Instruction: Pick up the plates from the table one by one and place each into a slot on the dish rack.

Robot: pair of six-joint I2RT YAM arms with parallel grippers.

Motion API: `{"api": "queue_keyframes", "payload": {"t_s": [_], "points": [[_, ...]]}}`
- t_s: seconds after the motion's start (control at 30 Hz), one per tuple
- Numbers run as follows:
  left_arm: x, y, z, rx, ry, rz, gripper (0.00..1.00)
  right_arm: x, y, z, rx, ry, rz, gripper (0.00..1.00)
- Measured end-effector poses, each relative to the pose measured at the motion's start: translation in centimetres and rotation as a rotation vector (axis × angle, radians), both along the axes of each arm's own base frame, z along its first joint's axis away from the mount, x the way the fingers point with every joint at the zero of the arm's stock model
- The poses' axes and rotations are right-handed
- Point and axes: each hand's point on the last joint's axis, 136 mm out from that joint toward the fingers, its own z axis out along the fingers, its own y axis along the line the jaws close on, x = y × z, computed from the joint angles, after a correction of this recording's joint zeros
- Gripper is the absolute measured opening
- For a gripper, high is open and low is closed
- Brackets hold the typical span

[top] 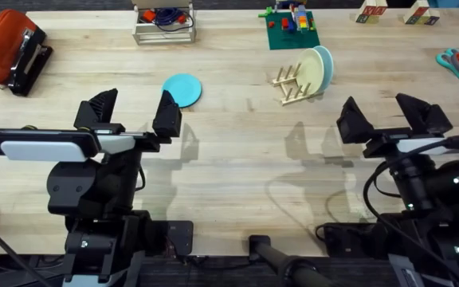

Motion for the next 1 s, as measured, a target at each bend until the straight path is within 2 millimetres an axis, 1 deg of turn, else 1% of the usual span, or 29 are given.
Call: {"api": "queue_keyframes", "payload": {"t_s": [0.73,0.8,0.93,1.0], "points": [[0.0,0.1,0.0,-0.005,0.0,0.003,0.993,-0.1,0.0,-0.3,0.0,0.017,0.0,0.995],[0.0,0.2,0.0,-0.034,0.0,0.011,0.994,-0.2,0.0,-0.4,0.0,0.043,0.0,0.995],[0.0,0.7,0.0,-0.126,-0.002,0.041,0.994,-1.1,0.1,-1.6,0.001,0.187,0.004,0.995],[0.0,0.9,0.1,-0.161,-0.005,0.054,0.994,-1.2,0.1,-1.2,0.001,0.229,0.004,0.993]]}}
